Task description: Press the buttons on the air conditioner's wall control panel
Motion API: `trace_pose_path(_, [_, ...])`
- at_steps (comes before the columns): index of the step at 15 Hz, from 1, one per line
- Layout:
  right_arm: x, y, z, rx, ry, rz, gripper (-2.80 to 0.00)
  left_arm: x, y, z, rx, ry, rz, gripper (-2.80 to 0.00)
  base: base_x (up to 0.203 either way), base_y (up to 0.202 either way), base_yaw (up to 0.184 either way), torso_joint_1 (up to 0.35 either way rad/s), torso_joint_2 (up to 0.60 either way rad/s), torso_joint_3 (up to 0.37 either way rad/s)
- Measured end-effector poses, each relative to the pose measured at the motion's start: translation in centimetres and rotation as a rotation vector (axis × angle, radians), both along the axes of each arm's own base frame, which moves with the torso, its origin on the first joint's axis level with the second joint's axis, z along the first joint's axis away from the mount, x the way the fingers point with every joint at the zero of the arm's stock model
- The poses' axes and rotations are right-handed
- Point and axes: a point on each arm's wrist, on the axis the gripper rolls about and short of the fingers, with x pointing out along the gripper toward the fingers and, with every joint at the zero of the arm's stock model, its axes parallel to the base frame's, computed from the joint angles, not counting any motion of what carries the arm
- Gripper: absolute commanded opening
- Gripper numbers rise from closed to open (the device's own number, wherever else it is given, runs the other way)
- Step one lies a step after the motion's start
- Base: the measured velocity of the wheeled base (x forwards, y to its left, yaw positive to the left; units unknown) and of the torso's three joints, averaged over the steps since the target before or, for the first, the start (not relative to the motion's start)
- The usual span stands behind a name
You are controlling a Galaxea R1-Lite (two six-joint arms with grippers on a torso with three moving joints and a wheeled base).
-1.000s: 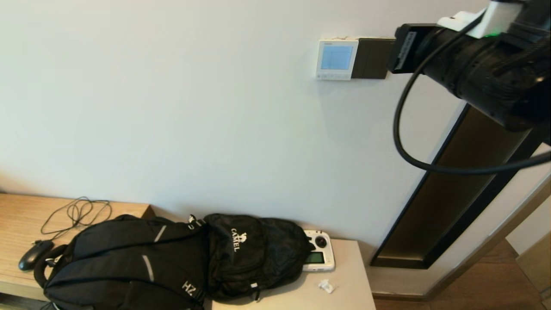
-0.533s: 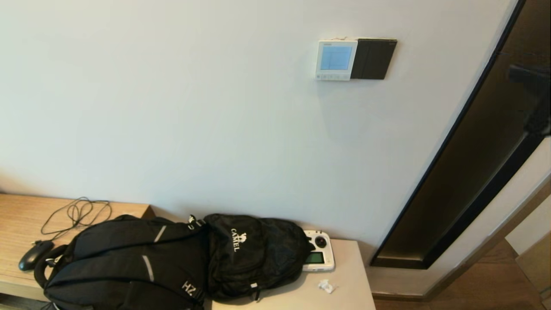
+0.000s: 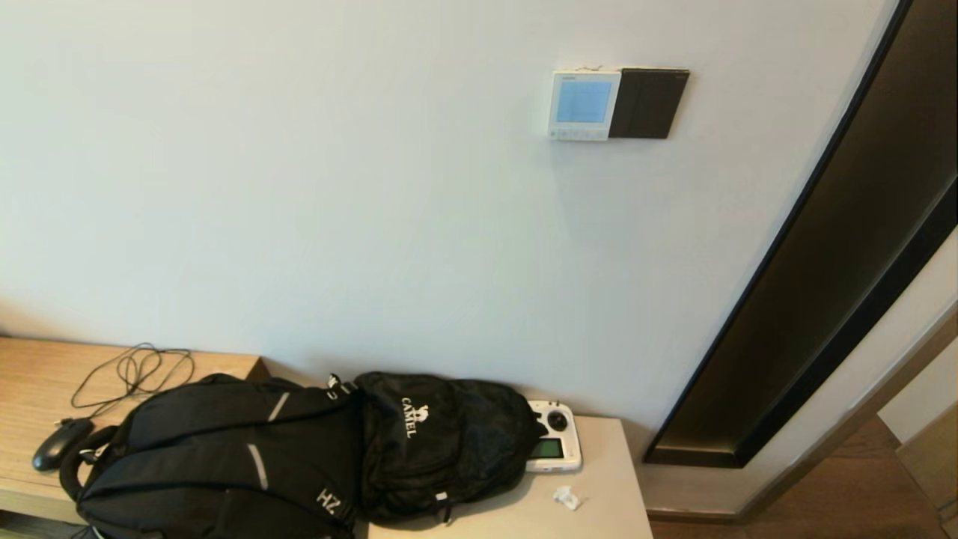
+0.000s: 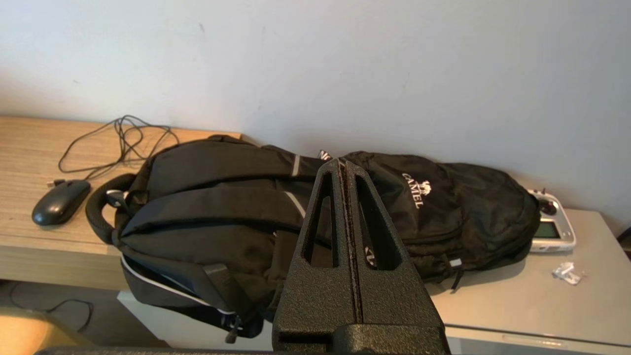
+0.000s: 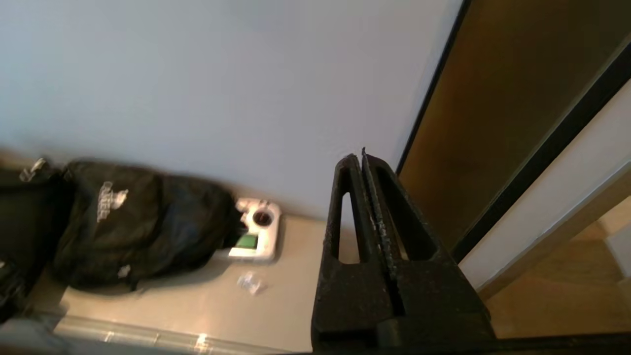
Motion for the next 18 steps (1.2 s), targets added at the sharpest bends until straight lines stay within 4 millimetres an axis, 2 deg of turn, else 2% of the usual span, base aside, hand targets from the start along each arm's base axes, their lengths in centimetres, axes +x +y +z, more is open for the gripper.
trace_pose_path(3, [-2.1, -0.2, -5.0, 0.003, 0.102, 0.04, -2.8, 0.0, 0.0, 0.0, 0.0, 0.0, 0.0, -2.8, 0.0, 0.0, 0.0, 0.0, 0.0, 0.0])
trace_pose_path(8, [-2.2, -0.2, -10.5, 0.008, 0.132, 0.04, -2.8, 0.0, 0.0, 0.0, 0.0, 0.0, -0.001, -2.8, 0.0, 0.0, 0.0, 0.0, 0.0, 0.0])
trace_pose_path(10, [-2.2, -0.2, -11.5, 0.009, 0.149, 0.048, -2.8, 0.0, 0.0, 0.0, 0.0, 0.0, 0.0, -2.8, 0.0, 0.0, 0.0, 0.0, 0.0, 0.0])
trace_pose_path(14, [-2.2, -0.1, -11.4, -0.019, 0.12, 0.095, -2.8, 0.0, 0.0, 0.0, 0.0, 0.0, 0.0, -2.8, 0.0, 0.0, 0.0, 0.0, 0.0, 0.0])
trace_pose_path(18, [-2.3, -0.1, -12.1, 0.013, 0.185, 0.071, -2.8, 0.0, 0.0, 0.0, 0.0, 0.0, 0.0, -2.8, 0.0, 0.0, 0.0, 0.0, 0.0, 0.0])
